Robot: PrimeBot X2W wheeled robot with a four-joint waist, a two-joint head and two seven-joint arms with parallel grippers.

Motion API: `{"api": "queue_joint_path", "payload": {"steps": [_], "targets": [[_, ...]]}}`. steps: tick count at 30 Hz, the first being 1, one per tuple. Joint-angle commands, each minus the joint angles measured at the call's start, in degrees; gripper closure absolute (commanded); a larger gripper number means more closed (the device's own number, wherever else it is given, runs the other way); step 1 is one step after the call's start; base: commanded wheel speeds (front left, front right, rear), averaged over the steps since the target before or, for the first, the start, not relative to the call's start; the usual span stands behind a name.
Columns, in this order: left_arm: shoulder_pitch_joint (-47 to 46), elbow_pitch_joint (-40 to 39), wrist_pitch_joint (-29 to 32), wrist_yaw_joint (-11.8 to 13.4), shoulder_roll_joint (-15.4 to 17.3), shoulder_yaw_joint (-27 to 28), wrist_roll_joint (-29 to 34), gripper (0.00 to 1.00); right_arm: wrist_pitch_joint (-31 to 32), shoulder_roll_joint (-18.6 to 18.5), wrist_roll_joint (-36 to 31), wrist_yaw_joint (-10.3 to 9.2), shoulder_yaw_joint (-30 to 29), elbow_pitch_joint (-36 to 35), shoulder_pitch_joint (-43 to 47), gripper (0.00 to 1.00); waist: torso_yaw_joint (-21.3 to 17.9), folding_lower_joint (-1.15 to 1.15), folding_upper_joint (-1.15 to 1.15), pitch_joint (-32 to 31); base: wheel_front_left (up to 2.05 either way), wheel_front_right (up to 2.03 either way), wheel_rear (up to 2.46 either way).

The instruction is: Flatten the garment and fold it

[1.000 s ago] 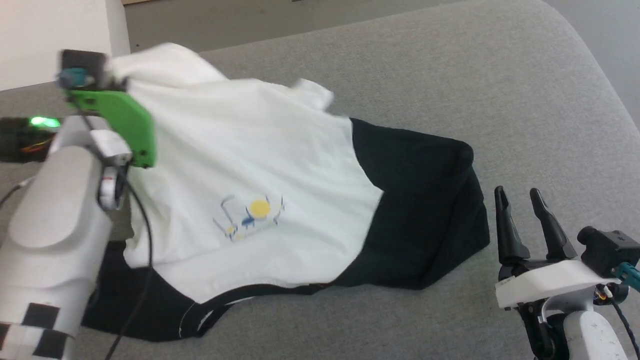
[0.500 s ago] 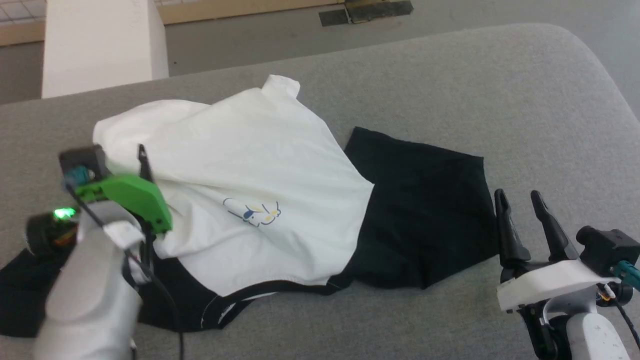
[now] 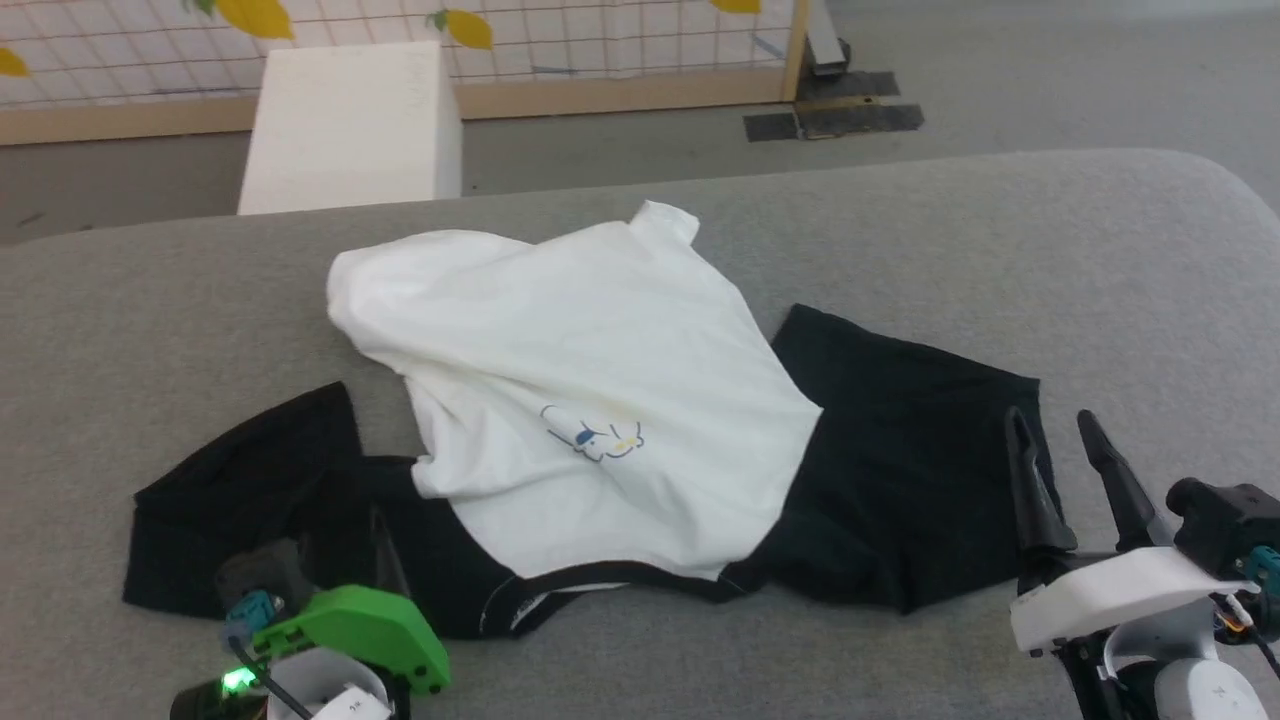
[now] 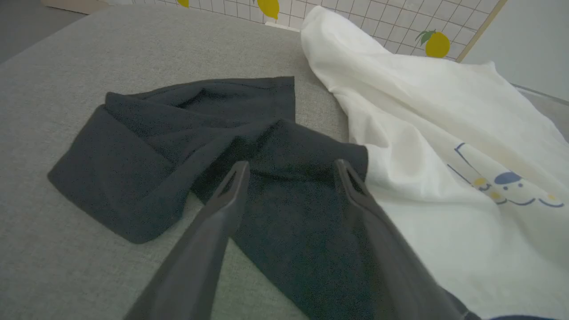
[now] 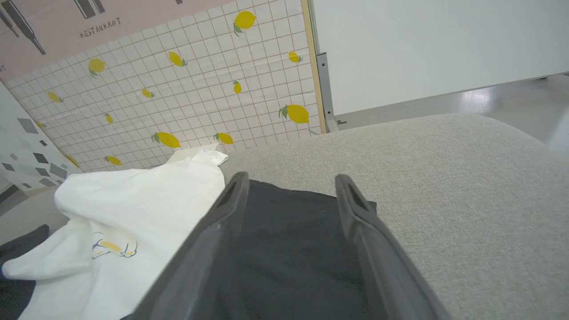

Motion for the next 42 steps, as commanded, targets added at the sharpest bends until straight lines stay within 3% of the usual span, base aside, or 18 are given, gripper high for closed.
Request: {"api": "queue_joint_path", "payload": {"steps": [1,7,24,25,26,32,36,42], "targets": [[1.31,-0.61,1.39,0.59,0.76,-0.43,-0.05,0.00,0.44,0.00,-0.08,-0.09,0.01,-0.42,0.83,0.00,2.19,0.00,0.00,-1.08,0.00,0.00,0.00],[4.19,-0.97,6.18,2.36,1.80,-0.93,-0.77,0.00,0.95,0.00,0.02,-0.09,0.60,-0.97,0.65,0.00,2.61,0.00,0.00,-0.57,0.00,0.00,0.00],[-3.34,9.57,11.57,-1.50,2.55,1.84,-6.96,0.00,0.43,0.00,0.60,-0.09,0.97,-0.54,-0.37,0.00,-1.58,0.00,0.00,2.42,0.00,0.00,0.00],[-3.63,10.12,11.54,-1.73,2.72,1.86,-7.01,0.60,0.39,0.00,0.62,-0.09,1.09,-0.47,-0.39,0.00,-1.92,0.00,0.00,2.49,0.00,0.00,0.00],[-3.77,10.45,11.44,-1.91,2.77,1.93,-7.11,1.00,0.37,0.00,0.64,-0.09,1.16,-0.43,-0.38,0.00,-2.15,0.00,0.00,2.51,0.00,0.00,0.00],[-2.24,10.19,7.61,-1.79,3.04,3.60,-7.32,1.00,2.26,0.00,-0.61,-0.09,2.64,-1.49,0.90,0.00,-2.97,0.00,0.00,2.18,0.00,0.00,0.00],[0.34,8.66,4.08,-0.51,3.28,6.07,-7.70,1.00,6.97,-0.56,-4.79,-0.09,7.50,-3.82,3.34,0.00,-2.70,0.00,0.00,1.79,0.00,0.00,0.00],[2.92,6.75,3.58,-0.15,4.12,7.09,-8.25,1.00,12.02,-5.07,-7.59,-0.09,12.68,-4.12,7.48,0.00,-0.82,0.00,0.00,1.58,0.00,0.00,0.00]]}}
